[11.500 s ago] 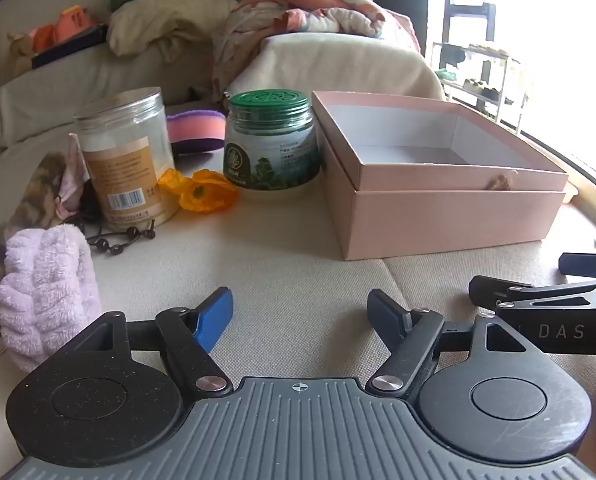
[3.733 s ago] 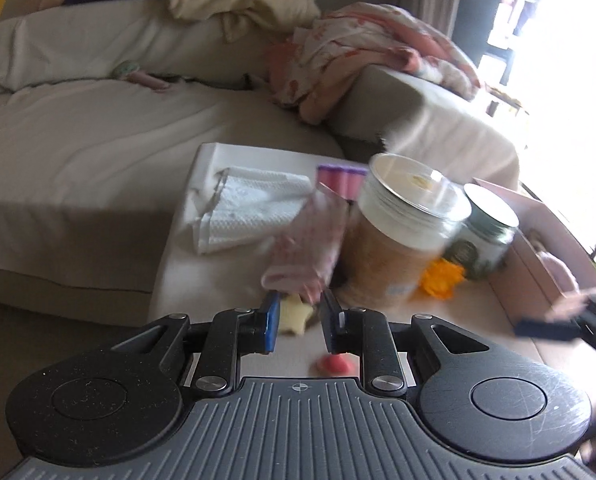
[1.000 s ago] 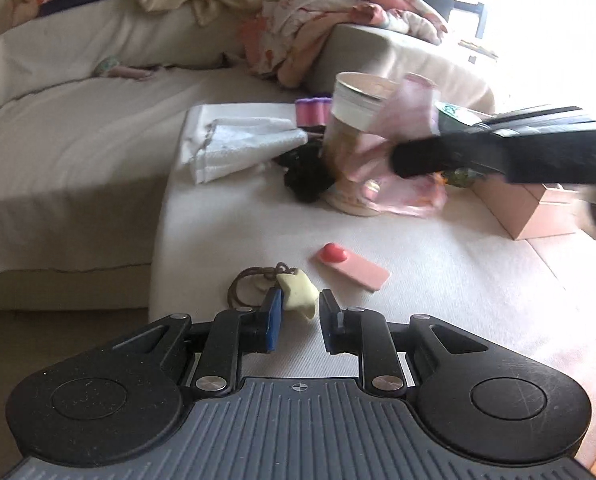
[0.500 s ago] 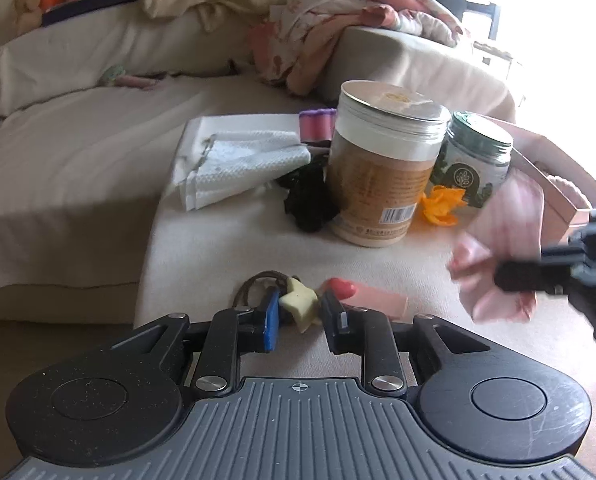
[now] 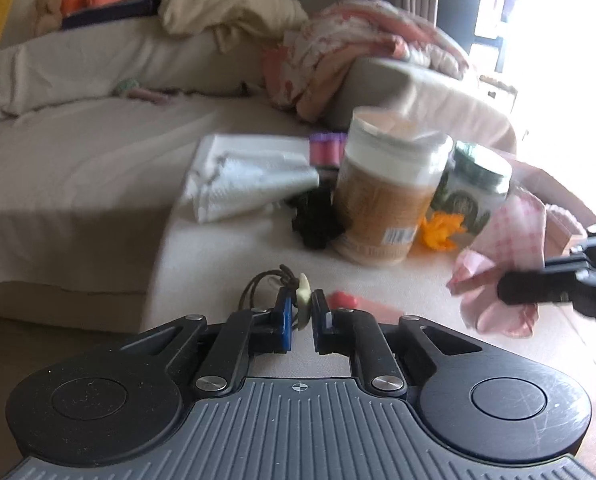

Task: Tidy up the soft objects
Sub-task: 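Carry the keychain and cloth into the pink box and open both tools, then grasp the pink red-tipped eraser with the left tool while the right tool grasps the orange flower, then carry the eraser and orange flower over the pink box and open both tools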

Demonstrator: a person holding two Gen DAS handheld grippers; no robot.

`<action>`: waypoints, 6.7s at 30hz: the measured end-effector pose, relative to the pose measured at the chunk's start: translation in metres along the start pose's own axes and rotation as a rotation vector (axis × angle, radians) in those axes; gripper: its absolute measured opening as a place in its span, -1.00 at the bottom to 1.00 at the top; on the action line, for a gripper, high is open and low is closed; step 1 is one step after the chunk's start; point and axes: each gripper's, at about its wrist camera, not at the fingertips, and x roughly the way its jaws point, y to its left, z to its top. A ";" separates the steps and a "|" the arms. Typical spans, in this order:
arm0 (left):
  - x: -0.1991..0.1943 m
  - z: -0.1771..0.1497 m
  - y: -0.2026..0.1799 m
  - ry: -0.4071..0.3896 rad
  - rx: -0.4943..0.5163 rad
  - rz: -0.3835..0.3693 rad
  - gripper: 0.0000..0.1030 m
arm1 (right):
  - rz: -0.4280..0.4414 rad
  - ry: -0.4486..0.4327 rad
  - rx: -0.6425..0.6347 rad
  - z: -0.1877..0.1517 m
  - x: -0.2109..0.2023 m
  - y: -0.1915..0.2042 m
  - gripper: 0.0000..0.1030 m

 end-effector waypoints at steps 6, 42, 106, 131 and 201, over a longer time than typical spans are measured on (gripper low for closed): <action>-0.037 0.067 0.005 -0.168 0.076 0.002 -0.76 | 0.004 -0.192 0.008 0.051 -0.040 -0.022 -0.93; 0.000 0.136 -0.080 -0.165 0.004 -0.027 -0.67 | -0.278 -0.150 0.245 -0.066 -0.112 -0.155 0.06; 0.003 -0.003 -0.035 0.059 0.037 0.138 -0.55 | -0.223 0.100 0.087 -0.069 -0.005 -0.031 0.17; 0.022 0.003 -0.025 0.105 -0.018 0.057 -0.37 | -0.320 -0.077 -0.234 -0.034 0.009 -0.001 0.20; 0.045 0.129 -0.118 -0.050 -0.069 -0.404 -0.55 | -0.420 -0.113 0.214 -0.046 -0.099 -0.178 -0.08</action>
